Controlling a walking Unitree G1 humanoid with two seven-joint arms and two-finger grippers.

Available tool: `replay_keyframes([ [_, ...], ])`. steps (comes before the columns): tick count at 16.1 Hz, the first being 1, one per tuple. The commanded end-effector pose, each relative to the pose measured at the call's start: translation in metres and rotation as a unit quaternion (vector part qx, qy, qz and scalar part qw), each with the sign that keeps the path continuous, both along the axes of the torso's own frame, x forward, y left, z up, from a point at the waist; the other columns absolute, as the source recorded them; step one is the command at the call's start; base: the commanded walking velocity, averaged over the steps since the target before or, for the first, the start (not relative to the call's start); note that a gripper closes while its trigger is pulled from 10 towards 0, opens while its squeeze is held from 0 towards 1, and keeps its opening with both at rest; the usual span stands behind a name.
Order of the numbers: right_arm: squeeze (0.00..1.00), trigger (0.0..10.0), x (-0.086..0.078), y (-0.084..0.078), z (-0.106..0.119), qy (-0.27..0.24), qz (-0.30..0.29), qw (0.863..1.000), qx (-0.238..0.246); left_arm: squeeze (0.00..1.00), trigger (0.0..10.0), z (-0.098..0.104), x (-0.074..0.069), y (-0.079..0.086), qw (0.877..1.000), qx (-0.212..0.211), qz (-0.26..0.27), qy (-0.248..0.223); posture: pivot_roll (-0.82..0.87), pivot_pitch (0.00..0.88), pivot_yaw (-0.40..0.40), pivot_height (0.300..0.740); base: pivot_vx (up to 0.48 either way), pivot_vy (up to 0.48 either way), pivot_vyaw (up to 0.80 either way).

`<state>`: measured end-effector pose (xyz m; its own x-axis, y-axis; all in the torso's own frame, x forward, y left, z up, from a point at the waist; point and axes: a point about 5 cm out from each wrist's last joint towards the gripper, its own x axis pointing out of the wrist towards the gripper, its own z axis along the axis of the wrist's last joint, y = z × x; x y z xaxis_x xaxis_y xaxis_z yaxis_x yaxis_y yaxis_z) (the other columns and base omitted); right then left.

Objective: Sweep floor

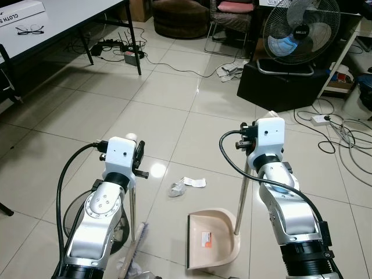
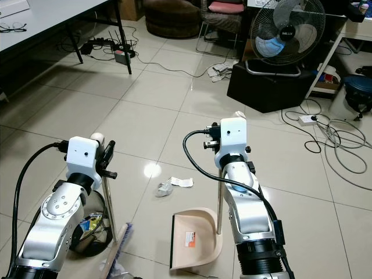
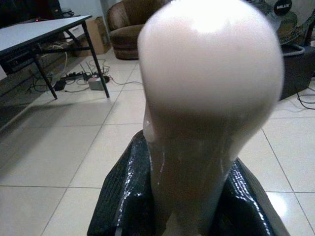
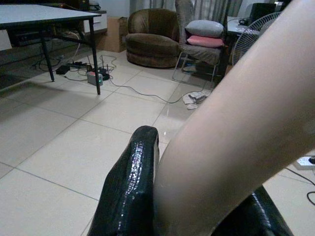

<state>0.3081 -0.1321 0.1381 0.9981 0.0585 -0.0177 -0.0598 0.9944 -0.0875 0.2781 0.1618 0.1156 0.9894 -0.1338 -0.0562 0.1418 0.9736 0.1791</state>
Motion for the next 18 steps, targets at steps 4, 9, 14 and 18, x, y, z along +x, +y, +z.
replay_keyframes([
  [4,0.0,10.0,0.003,0.002,0.008,-0.018,0.003,1.0,-0.003,0.0,10.0,0.013,0.001,0.001,1.0,0.008,0.005,-0.024,-0.07,0.0,0.003,0.74,0.0,0.0,0.0],
  [9,0.0,10.0,0.01,0.005,0.008,-0.019,0.006,1.0,-0.008,0.0,10.0,0.009,0.002,0.001,1.0,0.012,0.007,-0.021,-0.07,0.0,-0.008,0.74,0.0,0.0,0.0],
  [14,0.0,10.0,0.011,0.005,0.005,-0.012,-0.006,1.0,-0.013,0.0,10.0,0.002,0.001,0.003,1.0,0.006,0.005,-0.01,-0.09,0.0,-0.019,0.74,0.0,0.0,0.0],
  [18,0.0,10.0,0.017,0.007,0.012,-0.033,0.016,0.999,-0.009,0.0,10.0,0.007,0.006,0.012,0.999,0.045,0.008,-0.026,-0.08,0.0,-0.021,0.74,0.0,0.0,0.0],
])
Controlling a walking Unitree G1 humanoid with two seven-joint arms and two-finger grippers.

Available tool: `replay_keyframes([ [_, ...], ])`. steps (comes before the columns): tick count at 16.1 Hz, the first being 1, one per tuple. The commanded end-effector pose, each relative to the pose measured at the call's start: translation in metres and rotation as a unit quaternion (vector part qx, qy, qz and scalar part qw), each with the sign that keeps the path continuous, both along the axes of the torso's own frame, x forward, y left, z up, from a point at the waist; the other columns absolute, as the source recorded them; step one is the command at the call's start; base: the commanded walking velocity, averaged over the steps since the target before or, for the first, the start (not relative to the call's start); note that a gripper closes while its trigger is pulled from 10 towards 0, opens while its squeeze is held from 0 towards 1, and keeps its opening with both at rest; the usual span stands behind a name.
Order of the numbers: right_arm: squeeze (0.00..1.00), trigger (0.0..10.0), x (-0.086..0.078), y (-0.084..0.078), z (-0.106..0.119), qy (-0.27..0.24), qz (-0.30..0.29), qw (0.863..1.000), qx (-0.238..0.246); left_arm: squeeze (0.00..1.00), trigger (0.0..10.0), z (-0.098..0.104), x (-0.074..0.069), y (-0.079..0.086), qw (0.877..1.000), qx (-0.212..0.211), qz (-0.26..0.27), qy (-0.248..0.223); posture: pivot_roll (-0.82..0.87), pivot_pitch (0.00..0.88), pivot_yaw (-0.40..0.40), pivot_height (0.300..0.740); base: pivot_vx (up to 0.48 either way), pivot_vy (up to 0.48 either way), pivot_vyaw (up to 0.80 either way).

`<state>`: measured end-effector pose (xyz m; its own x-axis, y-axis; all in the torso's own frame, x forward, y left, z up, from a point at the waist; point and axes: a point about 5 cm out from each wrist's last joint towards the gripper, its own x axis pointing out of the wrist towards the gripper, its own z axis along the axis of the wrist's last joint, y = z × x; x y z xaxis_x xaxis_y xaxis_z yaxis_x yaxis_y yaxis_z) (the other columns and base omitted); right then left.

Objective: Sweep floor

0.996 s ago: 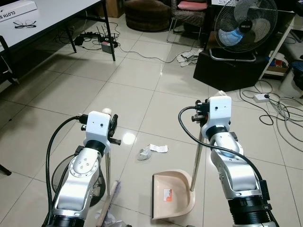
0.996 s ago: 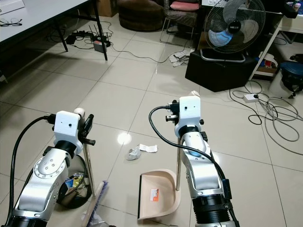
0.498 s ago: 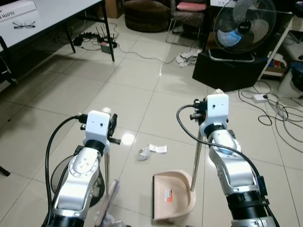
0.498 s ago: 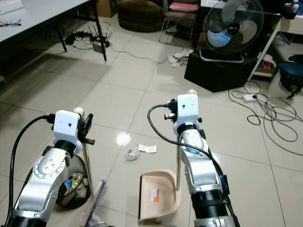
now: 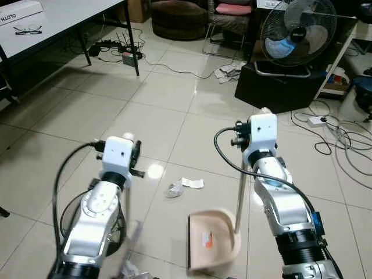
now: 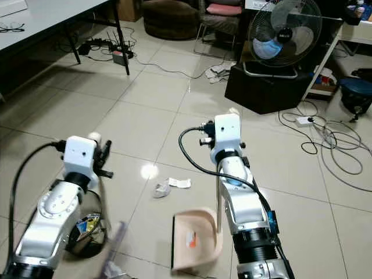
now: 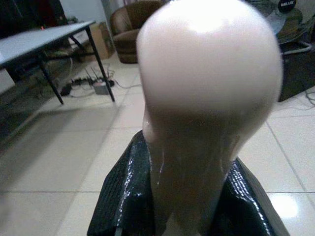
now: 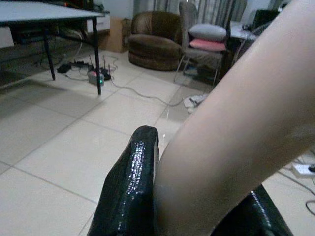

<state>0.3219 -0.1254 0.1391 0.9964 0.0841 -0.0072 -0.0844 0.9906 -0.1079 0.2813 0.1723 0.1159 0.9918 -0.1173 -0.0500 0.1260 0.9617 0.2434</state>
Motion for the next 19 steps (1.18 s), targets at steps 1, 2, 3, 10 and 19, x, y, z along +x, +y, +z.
replay_keyframes([
  [1,0.0,10.0,0.004,-0.003,0.01,-0.027,0.003,1.0,-0.001,0.0,10.0,0.004,-0.001,0.005,1.0,0.022,-0.001,-0.011,-0.07,0.0,-0.016,0.74,0.0,0.0,0.0],
  [2,0.0,10.0,0.004,-0.004,0.008,-0.026,0.002,1.0,-0.003,0.0,10.0,0.003,-0.003,0.007,1.0,0.02,0.001,-0.01,-0.07,0.0,-0.015,0.74,0.0,0.0,0.0],
  [3,0.0,10.0,0.004,-0.005,0.007,-0.025,-0.003,1.0,-0.003,0.0,10.0,0.001,-0.006,0.007,1.0,0.021,-0.001,-0.006,-0.07,0.0,-0.013,0.74,0.0,0.0,0.0],
  [10,0.0,10.0,-0.001,0.001,-0.001,-0.029,-0.004,1.0,-0.003,0.0,10.0,-0.022,-0.003,0.008,0.995,0.093,-0.011,0.019,-0.07,0.0,-0.021,0.74,0.0,0.0,0.0],
  [19,0.0,10.0,-0.002,-0.002,-0.015,-0.019,-0.012,1.0,-0.011,0.0,10.0,-0.054,0.016,-0.003,0.997,0.058,0.027,0.036,-0.11,0.054,-0.017,0.74,0.0,0.0,0.0],
])
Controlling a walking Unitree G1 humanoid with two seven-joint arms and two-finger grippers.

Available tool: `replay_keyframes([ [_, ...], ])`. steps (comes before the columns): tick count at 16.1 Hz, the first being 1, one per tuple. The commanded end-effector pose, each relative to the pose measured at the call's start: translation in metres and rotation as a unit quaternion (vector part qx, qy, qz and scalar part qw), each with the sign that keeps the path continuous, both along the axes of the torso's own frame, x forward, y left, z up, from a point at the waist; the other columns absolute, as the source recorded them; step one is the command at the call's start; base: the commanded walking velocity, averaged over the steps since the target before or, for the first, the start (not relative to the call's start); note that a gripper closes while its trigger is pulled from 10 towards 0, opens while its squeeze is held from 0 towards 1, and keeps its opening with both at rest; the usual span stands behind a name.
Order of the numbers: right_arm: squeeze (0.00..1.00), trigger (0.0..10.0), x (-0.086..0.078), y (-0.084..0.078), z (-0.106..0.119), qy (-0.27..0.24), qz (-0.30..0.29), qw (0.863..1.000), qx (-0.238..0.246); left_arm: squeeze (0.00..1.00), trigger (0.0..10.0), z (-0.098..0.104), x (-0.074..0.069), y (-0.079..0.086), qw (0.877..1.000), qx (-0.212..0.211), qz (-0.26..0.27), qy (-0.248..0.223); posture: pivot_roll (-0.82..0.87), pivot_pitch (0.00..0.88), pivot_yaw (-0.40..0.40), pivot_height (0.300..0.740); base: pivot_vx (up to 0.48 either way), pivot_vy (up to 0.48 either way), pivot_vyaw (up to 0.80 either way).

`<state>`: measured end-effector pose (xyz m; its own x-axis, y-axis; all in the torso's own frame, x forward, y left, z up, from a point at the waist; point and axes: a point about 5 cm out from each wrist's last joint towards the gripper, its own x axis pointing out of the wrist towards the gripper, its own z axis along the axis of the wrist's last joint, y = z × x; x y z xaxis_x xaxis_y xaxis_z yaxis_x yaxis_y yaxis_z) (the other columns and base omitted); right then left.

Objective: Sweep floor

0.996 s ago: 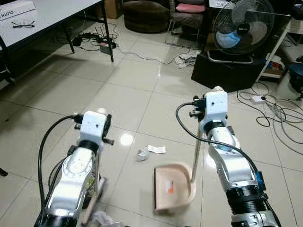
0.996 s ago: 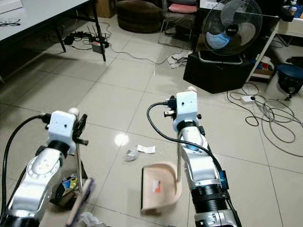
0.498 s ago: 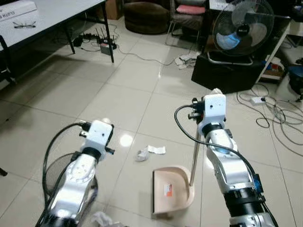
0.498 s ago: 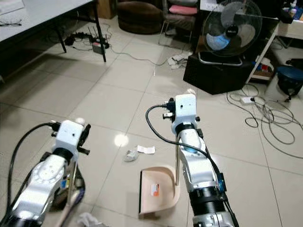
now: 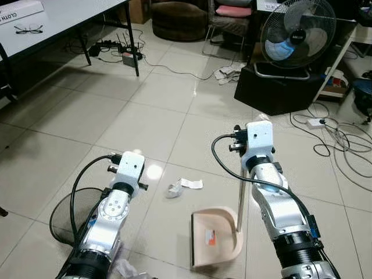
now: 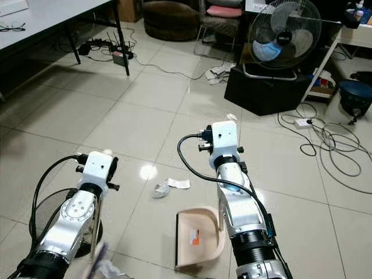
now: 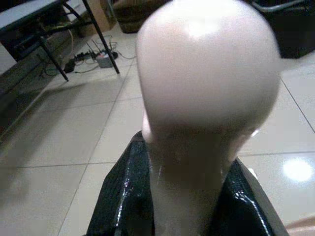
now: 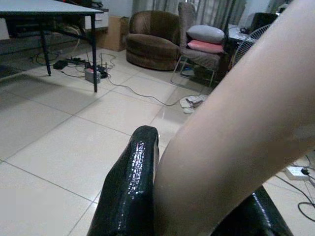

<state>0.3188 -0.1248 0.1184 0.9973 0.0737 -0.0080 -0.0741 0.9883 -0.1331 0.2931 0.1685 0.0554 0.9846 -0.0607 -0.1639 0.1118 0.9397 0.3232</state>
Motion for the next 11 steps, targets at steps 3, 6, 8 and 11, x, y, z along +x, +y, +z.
replay_keyframes([
  [3,0.0,10.0,0.0,0.002,0.011,-0.043,0.011,0.999,0.014,0.0,10.0,0.001,0.001,0.004,0.999,0.013,0.022,-0.028,-0.1,0.15,-0.024,0.74,0.0,0.0,0.0],
  [6,0.0,10.0,0.005,0.0,-0.004,-0.036,0.024,0.999,0.001,0.0,10.0,-0.007,0.001,0.005,0.999,0.012,0.039,-0.016,-0.09,0.193,0.009,0.74,0.0,0.0,0.0],
  [8,0.0,10.0,0.015,-0.002,-0.005,-0.04,0.017,0.999,0.013,0.0,10.0,-0.003,0.004,0.002,0.998,-0.008,0.05,-0.024,-0.06,0.248,0.009,0.74,0.0,0.0,0.0],
  [11,0.0,10.0,0.018,0.015,-0.013,-0.038,0.044,0.998,0.002,0.0,10.0,0.007,0.017,-0.004,0.993,-0.043,0.101,-0.039,-0.03,0.271,0.034,0.74,0.0,0.0,0.0],
])
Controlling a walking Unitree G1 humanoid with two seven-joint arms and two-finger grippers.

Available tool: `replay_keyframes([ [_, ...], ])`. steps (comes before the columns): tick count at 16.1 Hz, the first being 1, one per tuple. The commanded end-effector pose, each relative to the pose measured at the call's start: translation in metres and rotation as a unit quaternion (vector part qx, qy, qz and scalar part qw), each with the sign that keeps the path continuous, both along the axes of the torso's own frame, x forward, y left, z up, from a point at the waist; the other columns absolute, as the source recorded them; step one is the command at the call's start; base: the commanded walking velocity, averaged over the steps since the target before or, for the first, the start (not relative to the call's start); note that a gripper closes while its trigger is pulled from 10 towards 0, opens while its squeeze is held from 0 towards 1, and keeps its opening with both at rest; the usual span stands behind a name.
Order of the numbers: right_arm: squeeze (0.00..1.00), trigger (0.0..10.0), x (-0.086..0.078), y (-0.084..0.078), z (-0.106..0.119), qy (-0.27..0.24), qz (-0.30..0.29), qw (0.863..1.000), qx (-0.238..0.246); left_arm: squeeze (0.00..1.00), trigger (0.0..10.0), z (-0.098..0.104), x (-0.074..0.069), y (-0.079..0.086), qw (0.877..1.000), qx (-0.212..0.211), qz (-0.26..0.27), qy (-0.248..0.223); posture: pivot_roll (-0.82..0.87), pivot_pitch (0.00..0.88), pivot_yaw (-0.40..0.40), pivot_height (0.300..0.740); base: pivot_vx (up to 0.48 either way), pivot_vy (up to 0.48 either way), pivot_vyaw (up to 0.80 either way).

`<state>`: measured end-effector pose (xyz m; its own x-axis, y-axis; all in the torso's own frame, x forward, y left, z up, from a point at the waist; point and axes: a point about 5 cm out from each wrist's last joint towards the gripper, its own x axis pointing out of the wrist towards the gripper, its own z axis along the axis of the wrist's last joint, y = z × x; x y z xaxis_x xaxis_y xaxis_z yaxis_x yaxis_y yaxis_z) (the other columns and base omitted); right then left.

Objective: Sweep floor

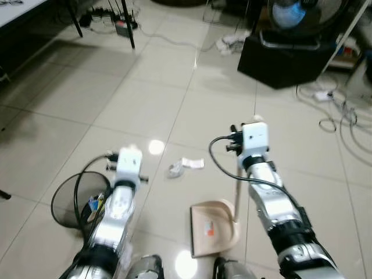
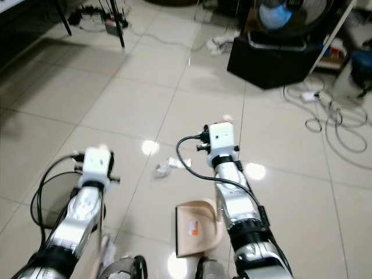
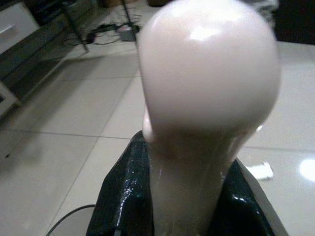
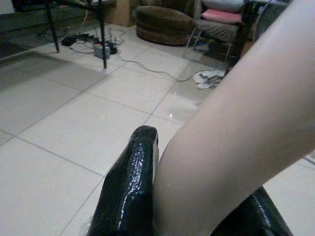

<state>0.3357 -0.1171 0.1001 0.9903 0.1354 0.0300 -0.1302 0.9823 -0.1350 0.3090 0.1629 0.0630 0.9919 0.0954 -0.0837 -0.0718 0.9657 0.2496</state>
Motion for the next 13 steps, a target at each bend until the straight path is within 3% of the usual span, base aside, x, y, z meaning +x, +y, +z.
replay_keyframes([
  [1,0.0,10.0,0.001,0.01,0.005,-0.021,0.017,1.0,0.001,0.0,10.0,0.001,0.003,0.001,1.0,-0.007,0.023,0.0,-0.03,0.275,0.036,0.74,0.0,0.0,0.0],
  [2,0.0,10.0,0.0,0.021,0.006,-0.032,0.033,0.999,0.002,0.0,10.0,0.006,0.012,-0.003,0.999,-0.023,0.034,-0.007,-0.04,0.289,0.041,0.74,0.0,0.0,0.0],
  [6,0.0,10.0,-0.006,0.038,0.005,-0.06,0.053,0.997,0.001,0.0,10.0,0.022,0.03,-0.015,0.997,-0.059,0.05,-0.019,-0.03,0.29,0.052,0.74,0.0,0.0,0.0],
  [9,0.0,10.0,-0.02,0.05,-0.009,-0.084,0.053,0.993,-0.07,0.0,10.0,0.037,0.04,-0.034,0.992,-0.118,0.042,-0.033,0.0,0.295,0.081,0.74,0.0,0.0,0.0],
  [13,0.0,10.0,-0.026,0.059,-0.013,-0.093,0.046,0.991,-0.08,0.0,10.0,0.056,0.051,-0.048,0.982,-0.176,0.043,-0.055,0.01,0.294,0.093,0.74,0.0,0.0,0.0],
])
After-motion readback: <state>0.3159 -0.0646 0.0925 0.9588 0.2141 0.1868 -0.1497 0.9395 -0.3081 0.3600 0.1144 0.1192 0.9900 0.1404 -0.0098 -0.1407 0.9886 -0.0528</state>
